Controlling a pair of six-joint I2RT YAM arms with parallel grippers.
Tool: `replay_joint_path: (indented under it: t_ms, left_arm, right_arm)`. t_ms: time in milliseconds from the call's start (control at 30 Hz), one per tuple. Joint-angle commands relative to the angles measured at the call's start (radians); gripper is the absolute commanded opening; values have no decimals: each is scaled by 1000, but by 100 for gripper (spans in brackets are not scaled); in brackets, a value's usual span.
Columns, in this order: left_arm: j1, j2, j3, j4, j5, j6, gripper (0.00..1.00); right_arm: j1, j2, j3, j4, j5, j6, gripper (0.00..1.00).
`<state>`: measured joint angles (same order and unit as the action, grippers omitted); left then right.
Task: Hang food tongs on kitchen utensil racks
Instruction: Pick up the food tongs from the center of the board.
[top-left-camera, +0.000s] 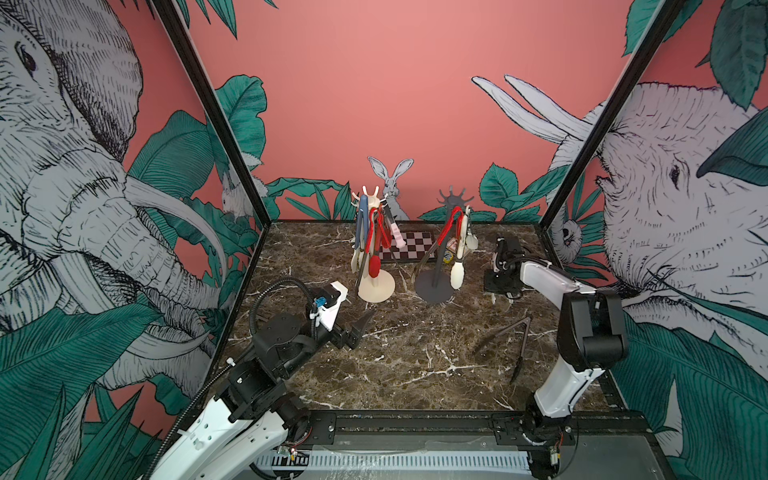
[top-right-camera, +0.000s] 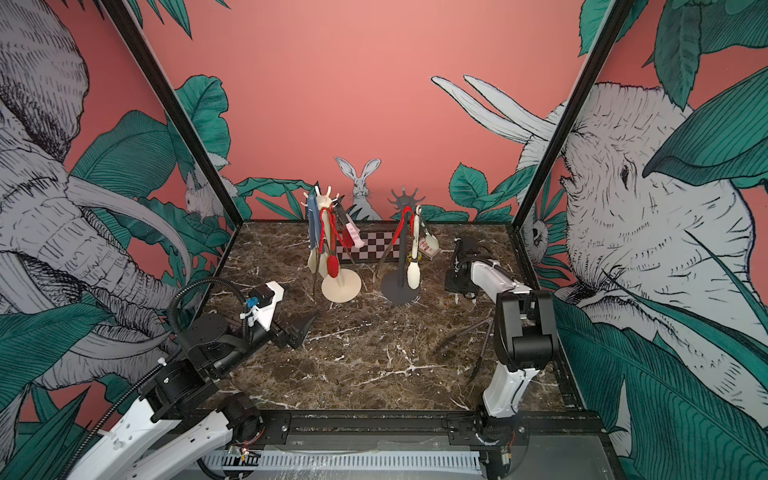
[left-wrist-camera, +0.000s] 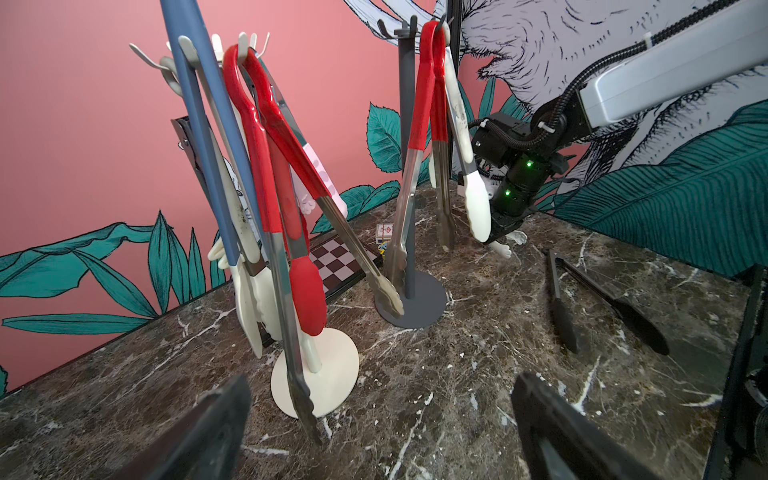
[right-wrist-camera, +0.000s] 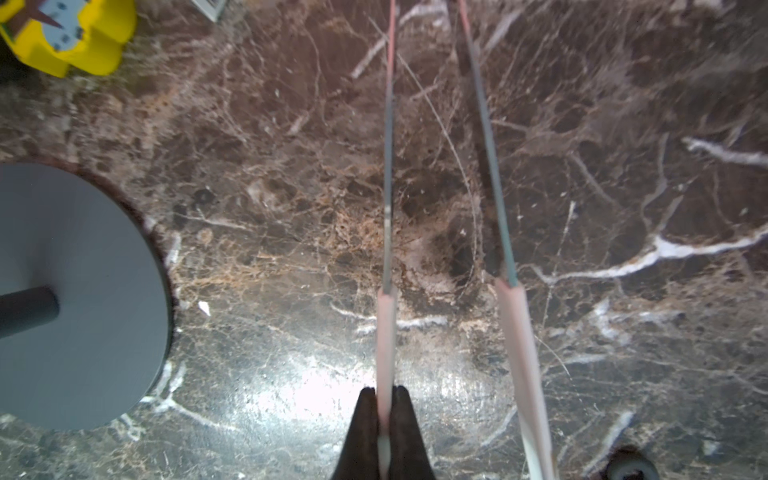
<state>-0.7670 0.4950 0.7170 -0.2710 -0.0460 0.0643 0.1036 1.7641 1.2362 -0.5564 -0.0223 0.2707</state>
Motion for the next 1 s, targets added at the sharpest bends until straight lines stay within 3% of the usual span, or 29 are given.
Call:
replay_joint_path:
  t_ms: [0, 967]
  left_arm:
    - [0, -10, -11, 5, -2, 18, 100]
    - [-1, -9, -31, 27, 26, 17, 99]
  right_arm:
    - [-2, -59, -15, 26, -14, -39, 0]
    - [-2, -390, -125, 247, -214, -238, 0]
